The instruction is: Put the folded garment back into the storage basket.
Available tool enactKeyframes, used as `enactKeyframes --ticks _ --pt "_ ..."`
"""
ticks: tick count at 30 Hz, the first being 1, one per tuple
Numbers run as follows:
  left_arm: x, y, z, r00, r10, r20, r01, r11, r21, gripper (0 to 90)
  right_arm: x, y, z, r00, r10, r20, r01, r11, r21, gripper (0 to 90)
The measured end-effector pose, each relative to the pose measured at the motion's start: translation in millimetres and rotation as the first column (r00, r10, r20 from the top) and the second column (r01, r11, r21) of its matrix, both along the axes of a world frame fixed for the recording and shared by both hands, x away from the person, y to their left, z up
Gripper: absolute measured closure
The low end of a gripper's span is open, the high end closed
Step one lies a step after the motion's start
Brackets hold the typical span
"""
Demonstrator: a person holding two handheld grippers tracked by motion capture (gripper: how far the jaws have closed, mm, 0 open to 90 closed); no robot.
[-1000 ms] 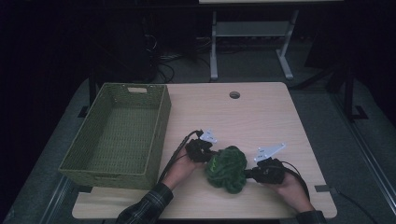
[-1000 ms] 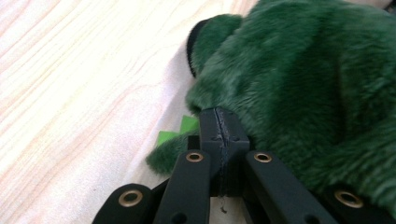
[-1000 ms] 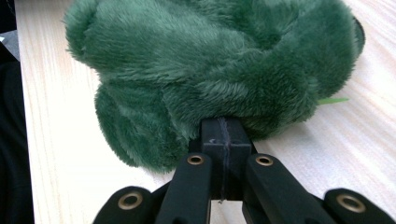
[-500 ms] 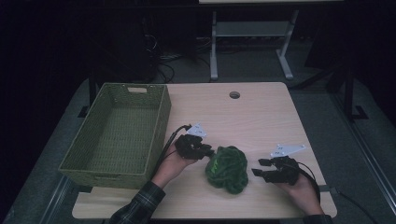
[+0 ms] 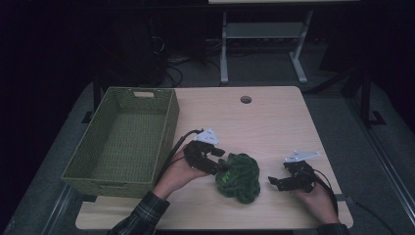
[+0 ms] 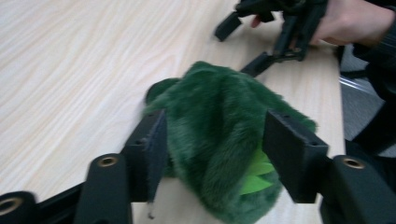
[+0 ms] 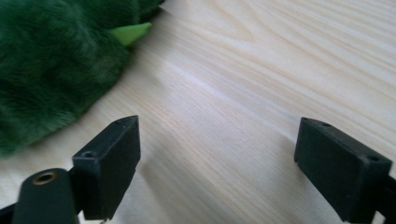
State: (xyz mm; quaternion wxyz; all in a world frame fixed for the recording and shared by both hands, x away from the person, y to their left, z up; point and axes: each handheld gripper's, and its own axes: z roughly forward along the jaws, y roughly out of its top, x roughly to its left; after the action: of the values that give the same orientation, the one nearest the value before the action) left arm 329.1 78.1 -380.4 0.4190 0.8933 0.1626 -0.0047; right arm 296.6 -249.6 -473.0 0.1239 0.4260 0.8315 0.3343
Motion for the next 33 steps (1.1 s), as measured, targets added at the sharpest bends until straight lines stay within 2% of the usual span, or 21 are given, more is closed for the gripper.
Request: enactKeyframes --ticks 2,5,10,13,15,21,25,27,28,31,33 --pt "-2.5 -4.2 -0.4 0.9996 -0.026 -0.011 0.026 0.9997 0.003 35.1 0.6 -1.1 -0.3 1.0000 -0.008 0.002 0.008 1.000 0.003 13.8" --pt "-4.3 -10.3 -5.6 0.9980 -0.054 -0.032 0.055 0.9979 0.033 31.4 1.0 -1.6 -0.8 0.9999 -0.007 0.008 0.007 1.000 0.002 13.4" --pt "-6.8 -17.5 -15.8 0.9951 -0.082 -0.055 0.085 0.9942 0.066 25.9 0.0 -0.5 -2.4 0.9995 -0.007 0.030 0.007 1.000 -0.019 13.2" --pt "-7.1 -20.2 -20.5 0.9940 -0.089 -0.063 0.094 0.9925 0.078 22.9 -0.3 1.1 -3.3 0.9992 -0.008 0.039 0.009 1.000 -0.029 12.3" --pt "-6.4 -22.1 -25.4 0.9938 -0.089 -0.066 0.096 0.9901 0.103 22.3 0.0 1.2 -3.8 0.9990 -0.009 0.043 0.010 1.000 -0.025 12.2" --pt "-5.9 -26.6 -43.2 0.9891 -0.104 -0.104 0.119 0.9820 0.147 22.1 -0.7 0.6 -4.5 0.9987 -0.011 0.050 0.012 1.000 -0.020 12.3" --pt "-8.0 -26.1 -46.5 0.9899 -0.100 -0.100 0.115 0.9810 0.156 22.2 -0.7 0.4 -4.9 0.9986 -0.015 0.050 0.016 1.000 -0.016 12.3" --pt "-10.2 -26.6 -48.7 0.9901 -0.109 -0.089 0.123 0.9768 0.175 22.3 -0.5 0.3 -5.1 0.9985 -0.016 0.052 0.017 1.000 -0.015 12.3" --pt "-11.5 -27.2 -50.8 0.9897 -0.121 -0.076 0.135 0.9704 0.201 22.4 -0.5 0.3 -5.1 0.9985 -0.016 0.053 0.017 1.000 -0.015 12.3" --pt "-14.7 -28.9 -56.7 0.9908 -0.127 -0.047 0.135 0.9608 0.243 22.5 -0.5 0.3 -5.2 0.9984 -0.017 0.053 0.018 1.000 -0.014 12.3" --pt "-15.3 -29.5 -57.9 0.9915 -0.126 -0.034 0.130 0.9584 0.254 22.8 -0.5 0.3 -5.1 0.9985 -0.017 0.053 0.018 1.000 -0.014 12.3"
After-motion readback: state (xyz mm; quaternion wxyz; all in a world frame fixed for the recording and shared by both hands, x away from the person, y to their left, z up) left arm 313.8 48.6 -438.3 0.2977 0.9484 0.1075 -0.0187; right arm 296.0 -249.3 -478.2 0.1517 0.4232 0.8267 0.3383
